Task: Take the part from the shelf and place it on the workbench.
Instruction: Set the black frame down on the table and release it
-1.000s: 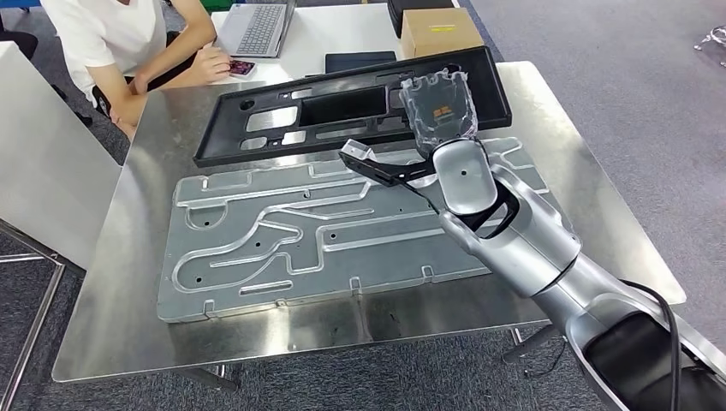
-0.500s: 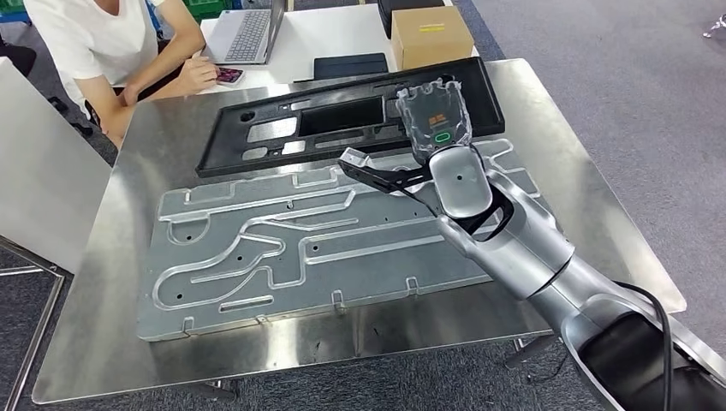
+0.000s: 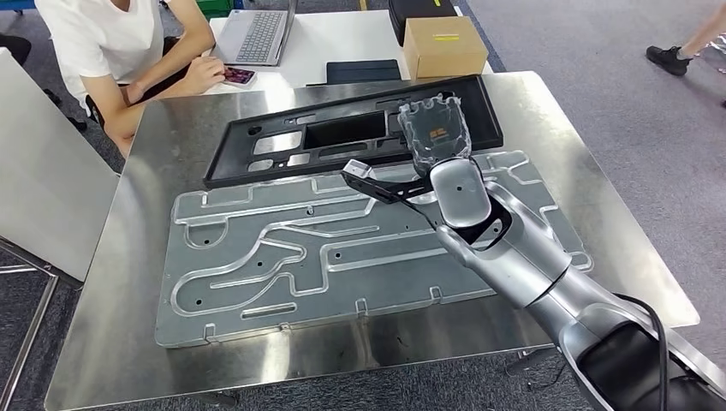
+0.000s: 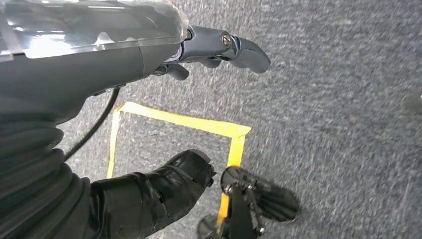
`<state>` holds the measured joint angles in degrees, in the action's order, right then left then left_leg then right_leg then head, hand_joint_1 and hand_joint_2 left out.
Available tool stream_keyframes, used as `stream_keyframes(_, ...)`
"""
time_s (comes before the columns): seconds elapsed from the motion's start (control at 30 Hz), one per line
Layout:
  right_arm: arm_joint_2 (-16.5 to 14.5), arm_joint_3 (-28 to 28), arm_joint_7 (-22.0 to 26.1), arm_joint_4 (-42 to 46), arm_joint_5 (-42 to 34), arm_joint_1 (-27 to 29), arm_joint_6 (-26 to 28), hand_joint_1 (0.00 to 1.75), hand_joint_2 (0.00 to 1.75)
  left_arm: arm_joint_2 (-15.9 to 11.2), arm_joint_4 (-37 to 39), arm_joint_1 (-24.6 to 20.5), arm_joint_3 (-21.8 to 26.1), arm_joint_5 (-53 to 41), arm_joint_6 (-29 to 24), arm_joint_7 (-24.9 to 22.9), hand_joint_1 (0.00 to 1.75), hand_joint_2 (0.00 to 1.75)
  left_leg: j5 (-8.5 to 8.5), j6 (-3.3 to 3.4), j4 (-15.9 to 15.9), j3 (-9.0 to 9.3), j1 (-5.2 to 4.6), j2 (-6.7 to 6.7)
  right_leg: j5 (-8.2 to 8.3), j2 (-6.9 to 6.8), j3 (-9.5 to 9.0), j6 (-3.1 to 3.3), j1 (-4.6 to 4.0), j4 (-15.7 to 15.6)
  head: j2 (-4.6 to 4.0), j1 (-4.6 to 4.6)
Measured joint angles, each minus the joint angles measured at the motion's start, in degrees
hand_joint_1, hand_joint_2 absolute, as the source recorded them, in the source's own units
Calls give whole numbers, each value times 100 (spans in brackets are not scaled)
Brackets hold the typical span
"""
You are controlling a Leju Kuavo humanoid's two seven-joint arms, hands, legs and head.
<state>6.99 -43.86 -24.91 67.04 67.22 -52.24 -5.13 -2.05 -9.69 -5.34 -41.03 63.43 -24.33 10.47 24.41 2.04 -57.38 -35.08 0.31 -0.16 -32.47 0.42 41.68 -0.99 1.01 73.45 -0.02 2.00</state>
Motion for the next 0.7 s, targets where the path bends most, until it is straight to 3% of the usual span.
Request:
stream_keyframes(0.03, 1, 4, -2, -7, -1, 22, 1, 175, 175, -1, 0, 0, 1, 2, 4, 0, 0, 175, 14, 9, -10, 4, -7, -3, -1, -2, 113, 3, 1, 169, 0, 0)
stream_keyframes(0.07, 1, 5, -2, -14, -2, 40, 2, 175, 175, -1, 0, 0, 1, 4, 13, 0, 0, 175, 30, 11, -26, 9, -11, -10, 106, -4, 124, 9, 2, 131, 0, 1)
stream_keyframes(0.17, 0, 10, 7, -39, -31, 53, 8, 175, 175, -1, 0, 2, 3, 6, 56, 0, 0, 175, 112, -33, -130, 5, -25, -33, 654, -11, -315, 62, -12, -873, 0, 0)
stream_keyframes(0.23, -5, 14, 13, -55, -67, 60, 34, 87, 87, 2, 0, 5, 4, 7, 83, 5, 0, 175, 152, -87, -197, -35, -42, -40, 740, -8, -495, 94, -34, -1260, 1, 4)
stream_keyframes(0.3, -10, 15, 32, -77, -98, 79, 66, 0, 0, 3, 0, 9, 4, 3, 91, 19, 0, 175, 153, -134, -200, -47, -42, -42, 732, 2, -507, 120, -40, -1291, 1, 7)
stream_keyframes(0.4, -17, 16, 64, -124, -136, 106, 104, 0, 0, 10, -1, 4, 7, -26, 80, 44, 0, 175, 362, -231, -490, -158, -21, -28, 763, -6, -568, 182, 3, -1374, 0, 23)
stream_keyframes(0.5, -22, 16, 74, -174, -154, 159, 129, 0, 0, 2, -1, -8, 17, -36, 46, 74, 0, 175, 791, -322, -1474, -638, 18, -17, 757, -20, -591, 205, 10, -1388, 0, 38)
stream_keyframes(0.53, -23, 16, 77, -190, -157, 181, 132, 0, 0, 0, -1, -4, 19, -36, 43, 80, 0, 131, 812, -337, -1669, -751, 27, -16, 752, -19, -595, 207, 11, -1387, 0, 38)
stream_keyframes(0.57, -25, 16, 80, -205, -160, 197, 133, 0, 0, 0, 0, 3, 20, -33, 42, 85, 0, 87, 723, -344, -1656, -767, 33, -15, 748, -14, -601, 204, 14, -1386, 0, 38)
stream_keyframes(0.63, -26, 17, 83, -227, -161, 211, 136, 0, 0, 0, 1, 13, 20, -21, 43, 99, 0, 0, 312, -336, -1046, -504, 40, -14, 732, -3, -627, 184, 22, -1386, 0, 39)
stream_keyframes(0.7, -26, 20, 83, -238, -161, 203, 138, 0, 0, -1, 1, 11, 21, -1, 57, 116, 0, 0, 61, -301, -352, -166, 16, -21, 715, 5, -639, 148, 11, -1383, 0, 38)
